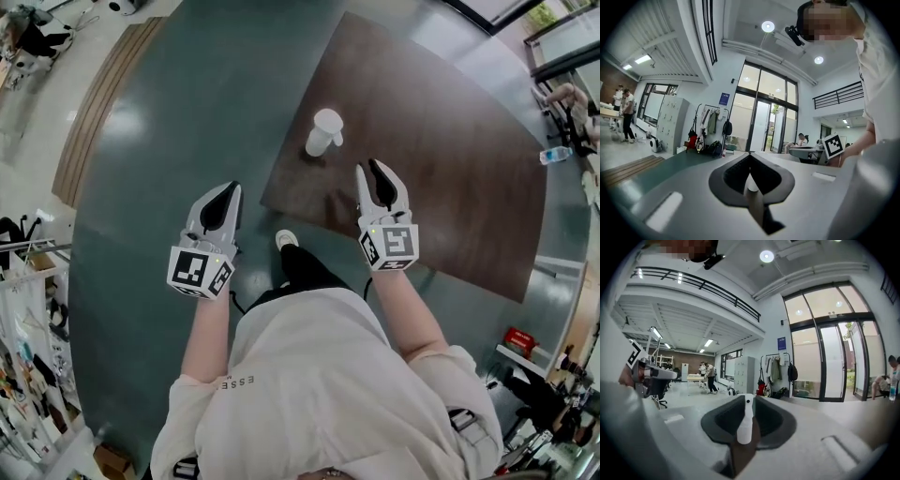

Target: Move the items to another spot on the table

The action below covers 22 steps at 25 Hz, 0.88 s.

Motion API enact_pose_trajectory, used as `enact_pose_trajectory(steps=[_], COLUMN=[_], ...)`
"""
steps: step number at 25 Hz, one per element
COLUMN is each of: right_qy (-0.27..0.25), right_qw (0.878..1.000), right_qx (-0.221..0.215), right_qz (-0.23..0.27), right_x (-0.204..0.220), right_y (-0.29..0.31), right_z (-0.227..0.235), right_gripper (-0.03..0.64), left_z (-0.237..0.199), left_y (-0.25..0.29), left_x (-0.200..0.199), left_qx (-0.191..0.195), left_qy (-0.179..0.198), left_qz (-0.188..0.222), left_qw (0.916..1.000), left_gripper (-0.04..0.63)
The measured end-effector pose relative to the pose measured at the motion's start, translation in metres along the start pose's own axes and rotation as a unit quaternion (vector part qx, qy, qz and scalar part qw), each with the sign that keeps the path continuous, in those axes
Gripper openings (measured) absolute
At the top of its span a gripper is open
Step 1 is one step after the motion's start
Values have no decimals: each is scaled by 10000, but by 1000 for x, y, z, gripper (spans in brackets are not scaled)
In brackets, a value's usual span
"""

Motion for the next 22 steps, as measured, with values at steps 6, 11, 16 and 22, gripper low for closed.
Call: enact_pose_trajectory(steps=[6, 11, 16, 22], right_qy=[-87, 9, 167, 169], right_qw=[9996, 9984, 9960, 9938], right_qx=[257, 548, 869, 1093], right_qz=[-10, -95, -93, -63], right_x=[-3, 13, 29, 45], right_y=[-78, -139, -208, -301], right_z=[-29, -25, -21, -3], right_gripper=[-12, -12, -12, -12], left_z=[33, 86, 144, 235], left_y=[-32, -33, -45, -55], left_x=[1, 10, 26, 38], left_qx=[510, 1003, 1432, 1819], left_qy=[15, 96, 130, 243], left_qz=[58, 8, -124, -61], left_qw=[9987, 9949, 9895, 9830], left_gripper=[14, 14, 14, 14])
Point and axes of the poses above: the fingertips, and each gripper's own axes: y forward along the fingers, z to its right, x out of its underside, the point moved 9 cm from there along -y, backward along the fingers, and after that the axes turned 9 degrees about -x, right-handed, at the moved point
